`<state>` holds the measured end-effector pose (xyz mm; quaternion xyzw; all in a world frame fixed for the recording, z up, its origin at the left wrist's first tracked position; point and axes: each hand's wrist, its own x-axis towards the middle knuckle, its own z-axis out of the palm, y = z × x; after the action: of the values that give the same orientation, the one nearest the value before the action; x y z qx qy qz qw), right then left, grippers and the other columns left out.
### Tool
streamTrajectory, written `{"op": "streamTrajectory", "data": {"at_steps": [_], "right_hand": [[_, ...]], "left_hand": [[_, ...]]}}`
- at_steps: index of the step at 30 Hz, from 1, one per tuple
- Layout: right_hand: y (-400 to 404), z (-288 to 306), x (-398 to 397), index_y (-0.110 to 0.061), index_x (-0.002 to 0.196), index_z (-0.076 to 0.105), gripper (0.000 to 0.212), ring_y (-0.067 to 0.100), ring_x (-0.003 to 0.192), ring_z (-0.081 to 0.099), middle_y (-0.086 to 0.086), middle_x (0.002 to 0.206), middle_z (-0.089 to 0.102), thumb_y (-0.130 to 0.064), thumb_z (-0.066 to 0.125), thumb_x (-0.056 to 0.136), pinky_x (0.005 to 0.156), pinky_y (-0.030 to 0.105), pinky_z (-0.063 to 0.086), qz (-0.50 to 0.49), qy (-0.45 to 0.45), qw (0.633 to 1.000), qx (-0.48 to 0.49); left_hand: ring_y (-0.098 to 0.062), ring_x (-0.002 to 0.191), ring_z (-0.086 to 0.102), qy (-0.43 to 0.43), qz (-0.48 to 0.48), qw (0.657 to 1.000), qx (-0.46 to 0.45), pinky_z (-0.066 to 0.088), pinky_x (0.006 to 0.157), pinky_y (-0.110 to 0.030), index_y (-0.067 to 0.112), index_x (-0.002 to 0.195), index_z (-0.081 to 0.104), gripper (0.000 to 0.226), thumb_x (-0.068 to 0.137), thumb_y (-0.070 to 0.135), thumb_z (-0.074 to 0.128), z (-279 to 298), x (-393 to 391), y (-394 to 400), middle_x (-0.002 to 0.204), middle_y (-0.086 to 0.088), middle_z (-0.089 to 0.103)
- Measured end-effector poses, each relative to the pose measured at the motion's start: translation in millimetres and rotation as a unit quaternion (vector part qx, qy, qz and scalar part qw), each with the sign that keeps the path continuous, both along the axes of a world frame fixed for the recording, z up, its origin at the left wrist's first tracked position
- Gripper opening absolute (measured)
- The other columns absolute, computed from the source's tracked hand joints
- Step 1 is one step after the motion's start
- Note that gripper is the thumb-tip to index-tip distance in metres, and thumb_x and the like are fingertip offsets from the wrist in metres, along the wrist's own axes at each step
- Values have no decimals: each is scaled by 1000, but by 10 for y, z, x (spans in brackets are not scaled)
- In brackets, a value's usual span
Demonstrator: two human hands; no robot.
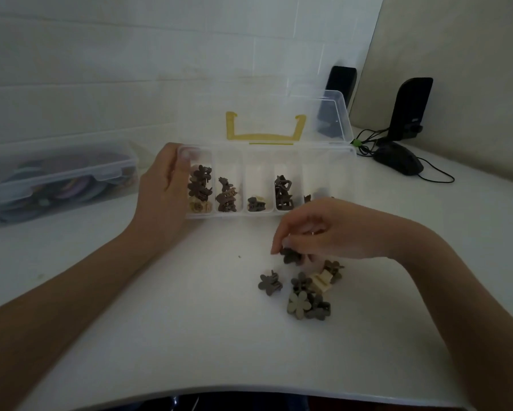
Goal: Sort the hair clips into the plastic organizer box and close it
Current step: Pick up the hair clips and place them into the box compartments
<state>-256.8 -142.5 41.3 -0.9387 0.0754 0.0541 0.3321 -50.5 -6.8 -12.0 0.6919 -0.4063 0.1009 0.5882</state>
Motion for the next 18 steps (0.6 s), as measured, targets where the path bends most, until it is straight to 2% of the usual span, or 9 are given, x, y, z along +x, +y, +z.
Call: {"op": "streamTrajectory", "data": {"at_steps": [3, 5, 7, 10, 14, 16, 18], "right_hand": [[-12, 16, 11, -19, 96, 71, 23, 15, 73, 65, 3, 80, 71, -13, 48, 95, 65, 18, 50, -12, -35, 998, 50], [-17, 18, 12, -16, 100, 70, 25, 14, 71, 63, -1, 78, 69, -11, 46, 96, 64, 17, 48, -4, -50, 997, 58], [-19, 17, 7, -17, 104, 69, 26, 4, 67, 61, -7, 78, 66, -11, 45, 97, 63, 15, 48, 1, -56, 997, 55], [-17, 20, 3, -23, 107, 67, 28, 7, 71, 65, -11, 81, 65, -12, 44, 97, 66, 17, 49, 10, -60, 998, 34], [-18, 16, 14, -25, 108, 66, 28, 8, 74, 66, -9, 89, 66, -12, 44, 97, 67, 18, 49, 14, -64, 997, 28], [-23, 8, 18, -24, 106, 67, 27, 6, 74, 65, -14, 84, 66, -11, 46, 97, 66, 17, 48, 11, -70, 997, 32], [-28, 1, 22, -24, 105, 67, 26, 6, 74, 65, -16, 81, 66, -11, 47, 96, 66, 16, 48, 4, -78, 996, 38]], "left_hand": [[-1, 72, 51, 2, 0, 1000, 1, 45, 71, -31, 14, 102, 54, 27, 103, 29, 32, 2, -1, 2, 80, 13, 55], [-1, 74, 51, 3, -2, 1000, 3, 45, 72, -29, 10, 105, 55, 29, 103, 28, 32, 8, -10, 4, 82, 13, 55], [5, 69, 51, 2, 0, 1000, 3, 44, 68, -20, 11, 103, 54, 27, 103, 27, 32, 12, -15, 6, 79, 13, 54], [7, 66, 51, -3, 4, 1000, 7, 41, 61, -13, 18, 100, 51, 22, 103, 28, 32, 15, -20, 7, 76, 14, 53], [2, 70, 52, -1, 1, 1000, 5, 45, 67, -25, 17, 102, 52, 24, 103, 28, 32, 15, -20, 7, 80, 13, 54], [-6, 75, 54, 4, -3, 1000, 4, 47, 72, -35, 15, 103, 53, 25, 103, 29, 32, 17, -17, 11, 83, 12, 56], [-8, 78, 54, 11, -6, 1000, 2, 48, 76, -40, 13, 105, 54, 28, 103, 30, 32, 21, -16, 17, 85, 12, 56]]}}
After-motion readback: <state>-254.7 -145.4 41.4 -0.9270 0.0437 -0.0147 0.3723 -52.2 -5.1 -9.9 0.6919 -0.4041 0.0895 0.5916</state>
